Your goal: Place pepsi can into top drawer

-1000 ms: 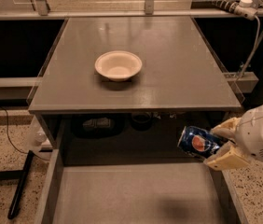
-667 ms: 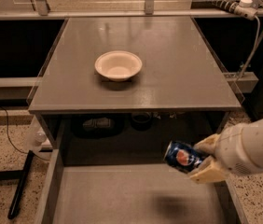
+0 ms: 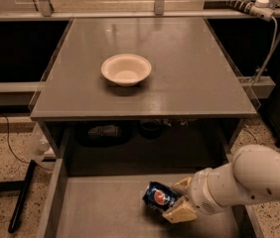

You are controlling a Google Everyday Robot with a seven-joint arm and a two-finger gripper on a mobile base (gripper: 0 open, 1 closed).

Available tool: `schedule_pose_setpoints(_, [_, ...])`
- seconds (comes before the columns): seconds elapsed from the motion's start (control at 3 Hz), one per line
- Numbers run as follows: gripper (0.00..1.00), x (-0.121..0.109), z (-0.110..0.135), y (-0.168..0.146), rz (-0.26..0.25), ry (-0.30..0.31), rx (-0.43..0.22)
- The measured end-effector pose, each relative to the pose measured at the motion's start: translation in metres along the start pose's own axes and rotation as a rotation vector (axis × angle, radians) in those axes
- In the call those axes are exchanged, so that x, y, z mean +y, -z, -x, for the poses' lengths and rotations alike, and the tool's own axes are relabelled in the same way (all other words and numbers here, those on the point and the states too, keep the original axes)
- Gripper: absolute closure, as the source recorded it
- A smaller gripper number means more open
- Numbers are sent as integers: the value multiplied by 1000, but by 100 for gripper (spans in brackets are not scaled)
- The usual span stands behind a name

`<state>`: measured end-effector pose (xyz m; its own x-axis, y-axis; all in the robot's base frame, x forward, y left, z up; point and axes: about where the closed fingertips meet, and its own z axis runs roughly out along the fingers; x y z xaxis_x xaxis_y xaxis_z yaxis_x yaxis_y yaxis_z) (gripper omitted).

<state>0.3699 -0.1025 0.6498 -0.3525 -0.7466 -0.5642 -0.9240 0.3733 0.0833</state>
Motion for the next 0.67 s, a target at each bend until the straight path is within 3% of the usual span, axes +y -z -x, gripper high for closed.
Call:
schedule_pose_setpoints(0.33, [100,-8,8,-27,0,3,-7])
schedule_pose_setpoints(0.67, [100,-37,32,-22,-66,45,-10])
